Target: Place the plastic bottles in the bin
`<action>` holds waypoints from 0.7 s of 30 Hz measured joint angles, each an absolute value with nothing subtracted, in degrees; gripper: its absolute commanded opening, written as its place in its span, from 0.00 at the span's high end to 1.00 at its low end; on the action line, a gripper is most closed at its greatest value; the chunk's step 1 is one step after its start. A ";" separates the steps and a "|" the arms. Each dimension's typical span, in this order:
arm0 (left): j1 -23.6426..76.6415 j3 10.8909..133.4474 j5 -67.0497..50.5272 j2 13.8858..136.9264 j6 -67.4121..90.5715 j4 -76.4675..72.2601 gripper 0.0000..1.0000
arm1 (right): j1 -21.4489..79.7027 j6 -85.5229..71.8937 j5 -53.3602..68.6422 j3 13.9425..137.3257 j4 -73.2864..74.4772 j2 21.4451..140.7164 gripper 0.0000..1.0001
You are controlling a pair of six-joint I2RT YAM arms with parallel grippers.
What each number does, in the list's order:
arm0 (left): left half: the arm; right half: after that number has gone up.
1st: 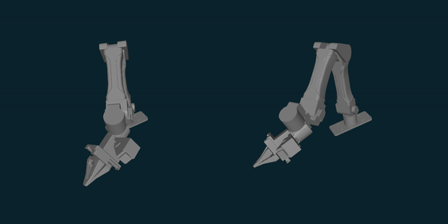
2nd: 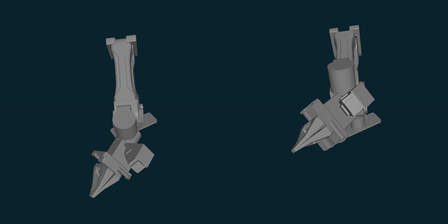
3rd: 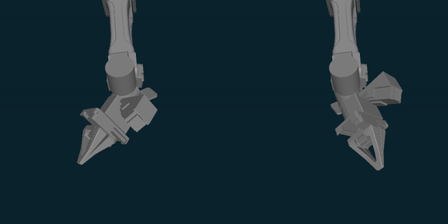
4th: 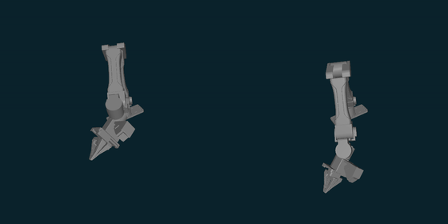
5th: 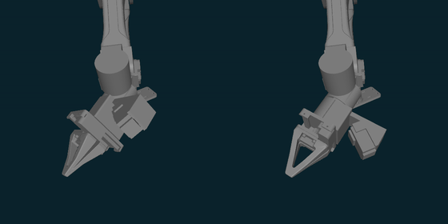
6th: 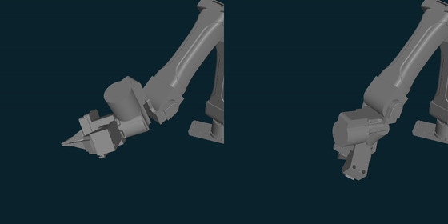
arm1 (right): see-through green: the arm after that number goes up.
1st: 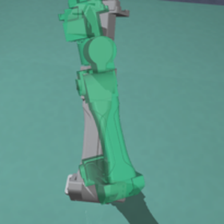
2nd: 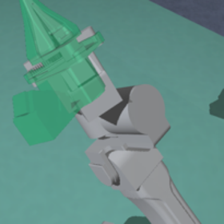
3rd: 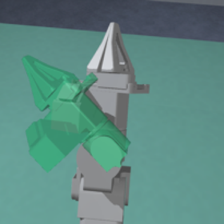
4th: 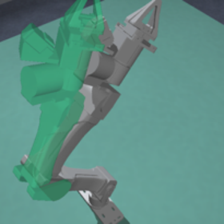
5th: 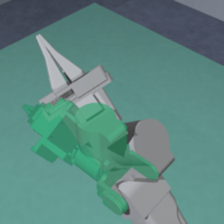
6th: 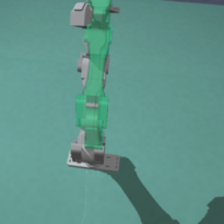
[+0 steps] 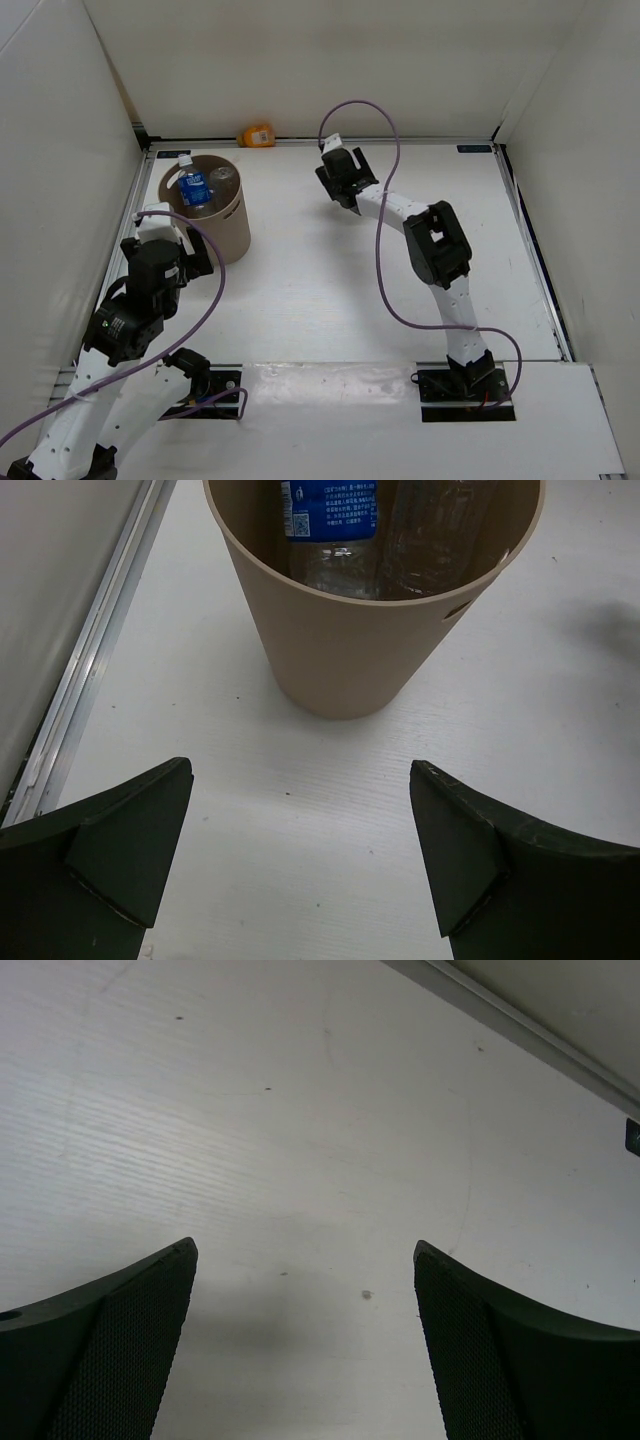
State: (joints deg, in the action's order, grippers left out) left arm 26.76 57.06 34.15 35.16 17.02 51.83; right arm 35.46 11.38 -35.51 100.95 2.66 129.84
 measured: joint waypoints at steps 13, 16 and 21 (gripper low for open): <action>26.76 57.06 33.50 35.77 16.99 51.77 0.00 | 31.88 5.50 -32.01 100.64 2.37 126.91 0.10; 26.76 57.06 33.41 35.83 16.99 51.77 0.00 | 31.66 4.14 -30.06 100.33 2.52 126.65 0.10; 26.76 57.06 33.36 35.86 16.99 51.44 0.00 | 28.67 0.89 -25.23 97.95 2.92 124.84 0.10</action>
State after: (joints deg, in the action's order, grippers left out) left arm 26.76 57.06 33.36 35.86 16.99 51.44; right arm 28.67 0.89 -25.23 97.95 2.92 124.84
